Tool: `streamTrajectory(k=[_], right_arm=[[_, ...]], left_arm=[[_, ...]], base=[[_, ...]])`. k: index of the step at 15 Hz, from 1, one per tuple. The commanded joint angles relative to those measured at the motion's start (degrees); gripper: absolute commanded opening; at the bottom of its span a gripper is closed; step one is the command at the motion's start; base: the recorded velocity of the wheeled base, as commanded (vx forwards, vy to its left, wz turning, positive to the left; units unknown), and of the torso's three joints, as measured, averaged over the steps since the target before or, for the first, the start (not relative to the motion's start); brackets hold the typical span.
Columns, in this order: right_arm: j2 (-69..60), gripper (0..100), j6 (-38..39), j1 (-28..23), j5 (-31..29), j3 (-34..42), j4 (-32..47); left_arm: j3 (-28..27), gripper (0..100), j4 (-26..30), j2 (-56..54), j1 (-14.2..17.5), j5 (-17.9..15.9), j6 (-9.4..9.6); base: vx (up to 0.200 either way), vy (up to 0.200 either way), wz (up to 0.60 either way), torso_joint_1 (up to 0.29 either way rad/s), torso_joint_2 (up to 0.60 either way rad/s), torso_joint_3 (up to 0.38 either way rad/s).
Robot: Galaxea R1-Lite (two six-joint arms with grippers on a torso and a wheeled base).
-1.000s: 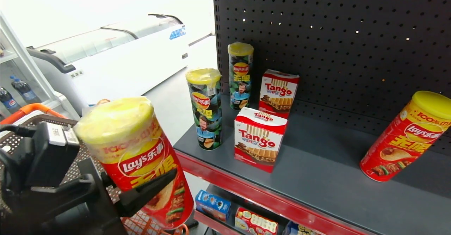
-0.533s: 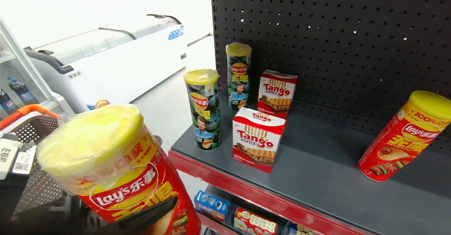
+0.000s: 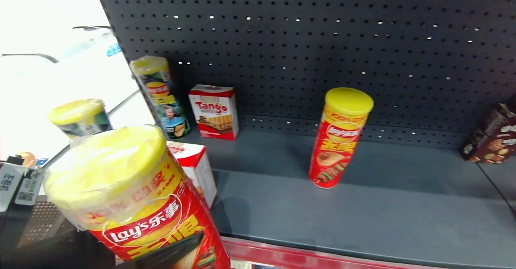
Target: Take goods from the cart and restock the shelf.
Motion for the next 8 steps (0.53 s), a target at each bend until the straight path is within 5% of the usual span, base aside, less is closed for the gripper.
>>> streamTrajectory(k=[1, 2, 8], right_arm=[[0.09, 100, -0.03, 0.03, 0.04, 0.00, -0.01], [0.09, 100, -0.03, 0.03, 0.04, 0.00, -0.01], [0.09, 100, -0.03, 0.03, -0.05, 0.00, -0.01]], left_arm=[[0.11, 0, -0.05, 0.11, 0.08, 0.01, 0.02], [0.11, 0, -0.05, 0.11, 0.08, 0.10, 0.02], [0.28, 0, -0.05, -1.03, 0.25, 0.27, -0.07]], base=[[0.000, 0.000, -0.60, 0.002, 0.00, 0.002], [0.000, 0.000, -0.60, 0.002, 0.00, -0.002], [0.000, 0.000, 0.00, 0.000, 0.00, 0.000]])
